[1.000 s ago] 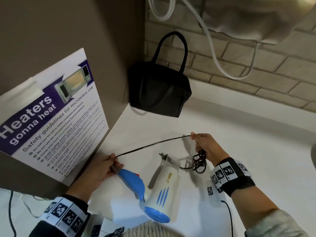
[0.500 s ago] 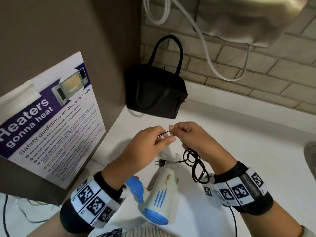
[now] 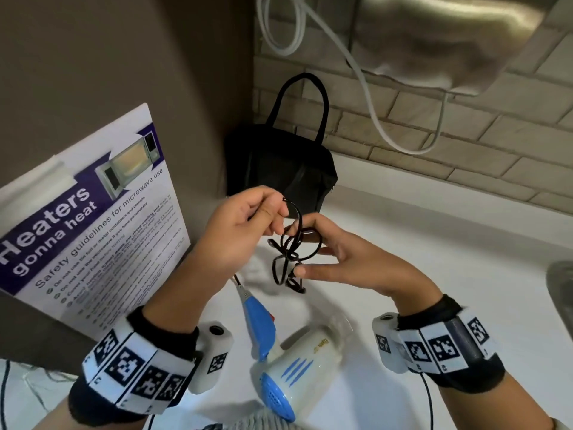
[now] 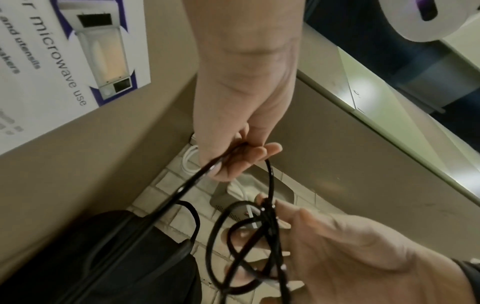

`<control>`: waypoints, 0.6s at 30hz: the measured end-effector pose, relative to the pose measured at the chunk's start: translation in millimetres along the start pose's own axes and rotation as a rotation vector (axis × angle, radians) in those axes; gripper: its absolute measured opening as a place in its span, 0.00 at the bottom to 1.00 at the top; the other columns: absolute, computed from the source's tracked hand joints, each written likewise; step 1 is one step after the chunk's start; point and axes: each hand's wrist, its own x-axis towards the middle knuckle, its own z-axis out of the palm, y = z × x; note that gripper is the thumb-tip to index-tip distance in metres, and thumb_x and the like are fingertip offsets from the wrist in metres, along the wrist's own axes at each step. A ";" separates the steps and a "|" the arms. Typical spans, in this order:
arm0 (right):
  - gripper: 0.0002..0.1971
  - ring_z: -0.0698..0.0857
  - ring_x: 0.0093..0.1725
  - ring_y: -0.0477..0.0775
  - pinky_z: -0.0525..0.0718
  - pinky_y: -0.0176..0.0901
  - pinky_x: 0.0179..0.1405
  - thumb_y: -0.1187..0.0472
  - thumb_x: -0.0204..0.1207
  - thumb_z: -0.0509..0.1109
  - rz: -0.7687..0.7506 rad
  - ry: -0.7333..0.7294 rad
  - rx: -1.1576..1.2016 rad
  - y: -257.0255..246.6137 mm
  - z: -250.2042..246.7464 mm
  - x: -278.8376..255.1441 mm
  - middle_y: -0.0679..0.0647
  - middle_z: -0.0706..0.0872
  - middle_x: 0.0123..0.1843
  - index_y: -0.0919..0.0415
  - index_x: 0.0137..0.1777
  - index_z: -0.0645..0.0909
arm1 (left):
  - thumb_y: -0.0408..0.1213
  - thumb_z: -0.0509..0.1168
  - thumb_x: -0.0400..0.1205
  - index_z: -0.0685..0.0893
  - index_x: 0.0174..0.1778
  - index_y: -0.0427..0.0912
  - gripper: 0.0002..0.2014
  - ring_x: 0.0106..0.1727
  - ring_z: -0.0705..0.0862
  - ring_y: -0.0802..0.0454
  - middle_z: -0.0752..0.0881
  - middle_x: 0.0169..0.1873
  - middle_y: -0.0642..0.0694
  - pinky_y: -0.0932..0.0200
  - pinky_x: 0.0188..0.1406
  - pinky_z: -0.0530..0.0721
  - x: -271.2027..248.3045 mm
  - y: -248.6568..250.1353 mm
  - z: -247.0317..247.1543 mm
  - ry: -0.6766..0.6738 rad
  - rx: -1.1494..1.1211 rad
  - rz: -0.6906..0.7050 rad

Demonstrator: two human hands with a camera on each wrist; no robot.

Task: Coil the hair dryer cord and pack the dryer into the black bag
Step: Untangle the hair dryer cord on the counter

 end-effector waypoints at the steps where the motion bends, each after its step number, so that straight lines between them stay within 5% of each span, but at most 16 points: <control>1: 0.21 0.78 0.68 0.45 0.74 0.56 0.72 0.60 0.74 0.75 -0.012 0.000 0.073 0.4 1.1 2.2 0.47 0.81 0.63 0.51 0.63 0.71 | 0.36 0.57 0.87 0.82 0.39 0.43 0.13 0.31 0.76 0.62 0.80 0.25 0.56 0.71 0.38 0.76 0.0 -0.7 -2.3 0.028 -0.038 -0.009; 3: 0.19 0.82 0.59 0.49 0.79 0.52 0.67 0.63 0.76 0.72 -0.004 0.009 0.241 -1.0 0.1 3.6 0.52 0.83 0.52 0.53 0.62 0.69 | 0.38 0.56 0.87 0.82 0.38 0.44 0.14 0.30 0.74 0.60 0.79 0.25 0.57 0.68 0.37 0.75 1.5 -4.0 -8.2 0.103 -0.136 -0.038; 7: 0.12 0.80 0.44 0.47 0.81 0.42 0.55 0.53 0.80 0.66 -0.002 0.162 0.313 2.9 -4.1 5.0 0.48 0.79 0.38 0.54 0.60 0.80 | 0.40 0.55 0.88 0.82 0.40 0.42 0.15 0.25 0.67 0.60 0.76 0.23 0.56 0.69 0.28 0.69 2.3 -10.4 -18.9 0.216 -0.276 -0.101; 10: 0.10 0.79 0.46 0.51 0.78 0.48 0.60 0.52 0.80 0.63 -0.026 0.295 0.379 8.5 -10.9 5.1 0.48 0.77 0.33 0.55 0.47 0.84 | 0.40 0.56 0.87 0.84 0.42 0.41 0.14 0.23 0.66 0.61 0.76 0.22 0.55 0.70 0.25 0.68 -0.5 -13.5 -22.3 0.249 -0.312 -0.117; 13: 0.11 0.78 0.55 0.56 0.72 0.52 0.65 0.51 0.79 0.63 -0.098 0.332 0.470 17.0 -16.3 0.5 0.47 0.81 0.37 0.54 0.40 0.83 | 0.39 0.56 0.87 0.84 0.43 0.40 0.13 0.21 0.66 0.62 0.76 0.21 0.54 0.69 0.23 0.66 -2.6 -17.4 -24.9 0.273 -0.370 -0.155; 16: 0.13 0.77 0.66 0.55 0.69 0.58 0.73 0.45 0.75 0.70 -0.152 0.310 0.471 28.0 -15.8 -5.0 0.50 0.82 0.53 0.54 0.40 0.83 | 0.38 0.57 0.87 0.84 0.44 0.39 0.13 0.19 0.66 0.63 0.76 0.21 0.53 0.70 0.21 0.65 -2.1 -20.2 -26.9 0.294 -0.433 -0.182; 18: 0.11 0.71 0.75 0.64 0.64 0.67 0.78 0.45 0.72 0.73 -0.139 0.279 0.515 30.8 -13.2 -9.1 0.55 0.79 0.61 0.52 0.39 0.83 | 0.38 0.57 0.87 0.84 0.45 0.38 0.12 0.18 0.65 0.63 0.77 0.21 0.53 0.71 0.20 0.65 -1.0 -21.4 -28.0 0.300 -0.477 -0.191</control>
